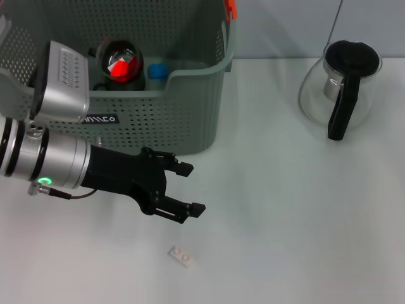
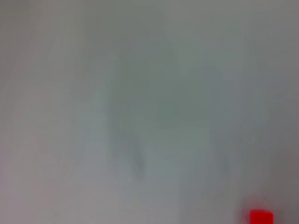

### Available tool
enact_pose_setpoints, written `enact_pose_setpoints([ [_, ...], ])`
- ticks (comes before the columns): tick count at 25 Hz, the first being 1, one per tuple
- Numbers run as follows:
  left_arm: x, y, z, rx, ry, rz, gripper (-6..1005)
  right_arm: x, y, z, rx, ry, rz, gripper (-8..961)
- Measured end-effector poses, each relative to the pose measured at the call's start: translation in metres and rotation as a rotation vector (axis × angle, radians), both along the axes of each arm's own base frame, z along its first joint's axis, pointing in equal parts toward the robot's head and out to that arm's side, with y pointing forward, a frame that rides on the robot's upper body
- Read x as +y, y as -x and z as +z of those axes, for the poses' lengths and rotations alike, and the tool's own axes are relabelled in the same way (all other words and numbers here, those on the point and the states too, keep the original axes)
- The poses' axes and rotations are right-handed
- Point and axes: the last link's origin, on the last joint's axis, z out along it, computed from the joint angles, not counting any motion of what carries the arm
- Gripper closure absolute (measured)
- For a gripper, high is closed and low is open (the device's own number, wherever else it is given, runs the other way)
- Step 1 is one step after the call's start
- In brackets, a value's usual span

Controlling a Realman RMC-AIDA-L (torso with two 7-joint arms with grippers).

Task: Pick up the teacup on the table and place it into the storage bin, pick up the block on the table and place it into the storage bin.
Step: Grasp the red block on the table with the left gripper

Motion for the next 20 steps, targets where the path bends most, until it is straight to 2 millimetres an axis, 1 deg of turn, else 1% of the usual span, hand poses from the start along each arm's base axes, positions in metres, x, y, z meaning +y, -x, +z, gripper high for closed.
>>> enact_pose_setpoints([
  [8, 0.000, 0.000, -0.001, 0.001, 0.003, 0.000, 130, -0.011, -0.015, 0.004, -0.027, -0.032, -0.026, 71],
  [15, 0.000, -0.001, -0.002, 0.000, 0.003, -0.001, 130, -0.009, -0.020, 0.002, -0.044, -0.046, -0.017, 76],
  [20, 0.000, -0.001, -0.002, 0.000, 0.003, 0.000, 131, -0.006, -0.025, -0.005, -0.049, -0.040, -0.012, 80],
])
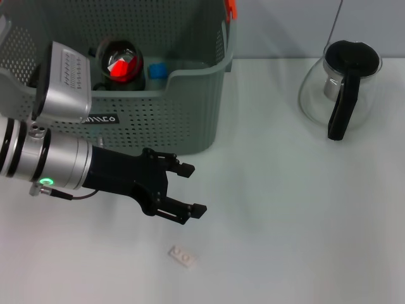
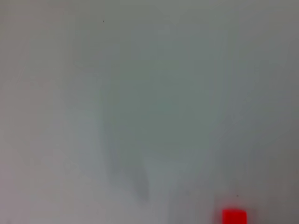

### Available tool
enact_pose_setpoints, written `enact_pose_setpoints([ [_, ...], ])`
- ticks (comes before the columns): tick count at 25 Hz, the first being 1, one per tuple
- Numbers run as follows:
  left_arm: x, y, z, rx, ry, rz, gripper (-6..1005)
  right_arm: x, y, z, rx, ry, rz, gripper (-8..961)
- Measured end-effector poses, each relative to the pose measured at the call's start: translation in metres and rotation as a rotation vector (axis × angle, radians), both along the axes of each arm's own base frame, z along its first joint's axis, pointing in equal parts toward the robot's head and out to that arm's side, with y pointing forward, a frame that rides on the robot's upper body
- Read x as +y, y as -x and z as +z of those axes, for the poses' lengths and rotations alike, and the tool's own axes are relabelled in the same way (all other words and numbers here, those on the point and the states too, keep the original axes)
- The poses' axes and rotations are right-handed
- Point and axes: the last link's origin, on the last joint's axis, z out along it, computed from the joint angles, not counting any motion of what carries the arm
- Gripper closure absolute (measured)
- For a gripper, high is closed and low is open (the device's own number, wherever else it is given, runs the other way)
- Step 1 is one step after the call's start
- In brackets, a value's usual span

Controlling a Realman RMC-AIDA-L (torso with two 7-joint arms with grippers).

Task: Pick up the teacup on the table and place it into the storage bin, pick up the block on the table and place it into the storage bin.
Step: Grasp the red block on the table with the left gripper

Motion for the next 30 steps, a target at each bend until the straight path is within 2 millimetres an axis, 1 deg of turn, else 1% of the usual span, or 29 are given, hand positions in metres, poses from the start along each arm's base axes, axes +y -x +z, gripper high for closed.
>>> enact_pose_setpoints([
  [13, 0.001, 0.000, 0.000, 0.003, -0.006, 0.002, 131, 0.006, -0.009, -0.017, 0.000, 0.022, 0.002, 90],
  [29, 0.002, 0.000, 0.000, 0.018, -0.002, 0.002, 132, 0.006, -0.013, -0.020, -0.001, 0.029, -0.004, 103],
  [30, 0.003, 0.000, -0.001, 0.023, 0.001, 0.001, 132, 0.006, -0.013, -0.019, -0.001, 0.028, -0.004, 116],
])
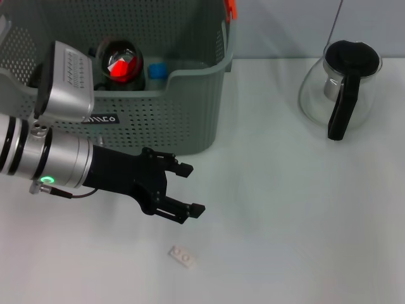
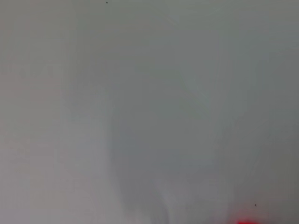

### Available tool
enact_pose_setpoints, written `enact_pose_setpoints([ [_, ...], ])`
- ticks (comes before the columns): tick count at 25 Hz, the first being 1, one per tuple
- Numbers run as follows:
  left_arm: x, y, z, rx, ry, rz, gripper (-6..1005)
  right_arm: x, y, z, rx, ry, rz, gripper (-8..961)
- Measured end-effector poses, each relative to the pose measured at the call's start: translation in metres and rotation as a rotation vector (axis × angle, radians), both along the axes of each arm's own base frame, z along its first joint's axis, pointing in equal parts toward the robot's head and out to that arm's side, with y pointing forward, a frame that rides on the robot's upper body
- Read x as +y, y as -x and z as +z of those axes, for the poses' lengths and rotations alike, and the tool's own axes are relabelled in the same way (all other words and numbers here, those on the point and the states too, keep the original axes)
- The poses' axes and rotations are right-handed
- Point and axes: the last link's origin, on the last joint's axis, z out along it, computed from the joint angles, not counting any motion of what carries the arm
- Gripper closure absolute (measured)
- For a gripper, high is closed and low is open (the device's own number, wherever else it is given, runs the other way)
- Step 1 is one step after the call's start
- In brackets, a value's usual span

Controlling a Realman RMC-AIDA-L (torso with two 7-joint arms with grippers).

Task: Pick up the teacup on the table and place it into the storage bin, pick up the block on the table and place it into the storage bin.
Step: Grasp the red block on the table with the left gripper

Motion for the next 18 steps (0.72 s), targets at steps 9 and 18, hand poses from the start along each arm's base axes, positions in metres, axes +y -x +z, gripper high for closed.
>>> enact_pose_setpoints([
  [9, 0.0010, -0.0016, -0.0018, 0.002, 0.009, 0.000, 132, -0.0014, -0.0014, 0.0044, -0.005, -0.009, -0.004, 165],
  [18, 0.0017, -0.0023, -0.0015, 0.002, 0.009, -0.002, 132, 0.0026, -0.0021, 0.0005, -0.012, -0.016, 0.011, 234],
])
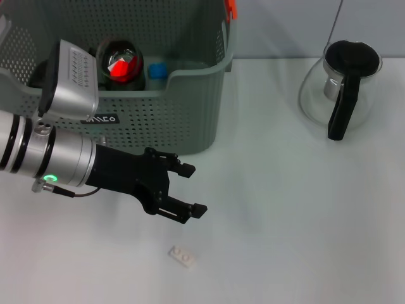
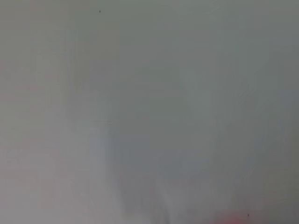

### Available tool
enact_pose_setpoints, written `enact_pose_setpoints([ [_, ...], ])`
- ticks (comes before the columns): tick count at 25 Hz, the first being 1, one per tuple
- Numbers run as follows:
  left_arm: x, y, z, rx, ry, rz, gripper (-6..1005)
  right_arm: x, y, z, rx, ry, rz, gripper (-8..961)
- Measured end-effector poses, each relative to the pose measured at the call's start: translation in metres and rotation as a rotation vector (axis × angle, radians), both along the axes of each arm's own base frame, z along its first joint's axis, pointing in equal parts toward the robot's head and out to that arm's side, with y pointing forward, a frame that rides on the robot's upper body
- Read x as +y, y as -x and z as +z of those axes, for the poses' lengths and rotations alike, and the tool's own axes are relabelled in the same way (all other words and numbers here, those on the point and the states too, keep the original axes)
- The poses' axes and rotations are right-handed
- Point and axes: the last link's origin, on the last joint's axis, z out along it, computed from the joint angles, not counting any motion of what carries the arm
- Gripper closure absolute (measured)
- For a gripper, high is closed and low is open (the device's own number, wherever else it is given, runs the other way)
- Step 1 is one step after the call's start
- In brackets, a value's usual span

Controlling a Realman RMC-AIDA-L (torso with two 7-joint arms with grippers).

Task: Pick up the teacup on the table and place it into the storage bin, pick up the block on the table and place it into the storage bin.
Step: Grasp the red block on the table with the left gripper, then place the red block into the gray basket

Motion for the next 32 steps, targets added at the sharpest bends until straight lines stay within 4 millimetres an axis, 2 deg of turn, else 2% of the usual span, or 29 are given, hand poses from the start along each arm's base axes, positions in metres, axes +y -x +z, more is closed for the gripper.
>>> enact_pose_setpoints([
  [8, 0.0011, -0.0003, 0.0012, 0.003, -0.002, -0.003, 133, 0.0019, -0.0024, -0.0038, 0.000, -0.004, 0.004, 304],
  [15, 0.0020, -0.0015, 0.0013, 0.003, -0.002, -0.007, 133, 0.0027, -0.0033, -0.0056, -0.001, -0.009, 0.006, 312],
  [21, 0.0022, -0.0012, 0.0019, 0.004, -0.003, -0.007, 133, 0.0031, -0.0032, -0.0056, 0.001, -0.015, 0.003, 421],
  [27, 0.0032, -0.0017, 0.0028, 0.004, -0.005, -0.008, 133, 0.0046, -0.0019, -0.0050, 0.001, -0.020, 0.004, 676],
  [32, 0.0037, -0.0017, 0.0035, 0.005, -0.007, -0.009, 133, 0.0059, -0.0012, -0.0046, 0.002, -0.026, 0.005, 753],
])
